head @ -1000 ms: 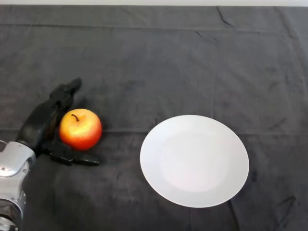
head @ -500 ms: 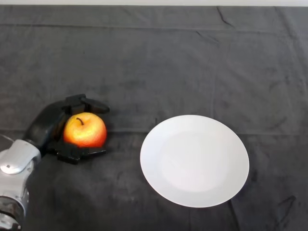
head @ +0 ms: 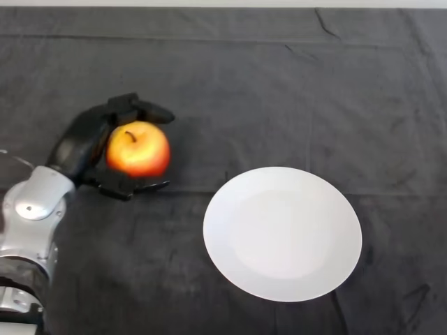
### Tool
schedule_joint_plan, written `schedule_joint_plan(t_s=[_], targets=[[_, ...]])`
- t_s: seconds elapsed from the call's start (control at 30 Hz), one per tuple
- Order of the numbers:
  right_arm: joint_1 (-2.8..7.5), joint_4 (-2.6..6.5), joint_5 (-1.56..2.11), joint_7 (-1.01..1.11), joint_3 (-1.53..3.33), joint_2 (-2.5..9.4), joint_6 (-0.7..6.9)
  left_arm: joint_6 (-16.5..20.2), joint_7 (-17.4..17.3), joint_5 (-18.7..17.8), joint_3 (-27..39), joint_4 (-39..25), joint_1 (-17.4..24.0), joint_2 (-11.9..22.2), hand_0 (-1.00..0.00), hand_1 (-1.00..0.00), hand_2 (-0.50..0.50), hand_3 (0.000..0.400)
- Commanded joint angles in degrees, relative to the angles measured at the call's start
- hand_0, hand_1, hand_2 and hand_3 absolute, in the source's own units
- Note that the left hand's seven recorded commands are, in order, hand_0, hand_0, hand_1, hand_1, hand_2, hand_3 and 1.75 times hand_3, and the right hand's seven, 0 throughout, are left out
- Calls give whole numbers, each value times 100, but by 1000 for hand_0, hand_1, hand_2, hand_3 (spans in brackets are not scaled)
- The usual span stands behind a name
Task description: Move the apple to the plate
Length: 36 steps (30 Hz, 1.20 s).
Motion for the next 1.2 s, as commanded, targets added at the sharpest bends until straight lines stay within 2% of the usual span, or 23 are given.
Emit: schedule_joint_plan(t_s=[0.03,0.33,0.63,0.87,1.2], targets=[[28,-70,44,14,-48,-35,61,-127,128,161,-207,-344,-127,-105,-1000,-1000,0,400],[43,-99,48,17,-51,-36,71,-183,658,408,-776,-1165,175,-563,-1000,-1000,0,400],[61,-133,52,21,-56,-37,84,-162,914,346,-1662,-1645,386,-696,-1000,-1000,0,400],[70,-153,54,25,-59,-39,94,-169,1032,221,-2314,-1686,437,-682,-1000,-1000,0,400],[74,-164,54,28,-61,-39,102,-154,1126,46,-3099,-1371,344,-687,-1000,-1000,0,400]])
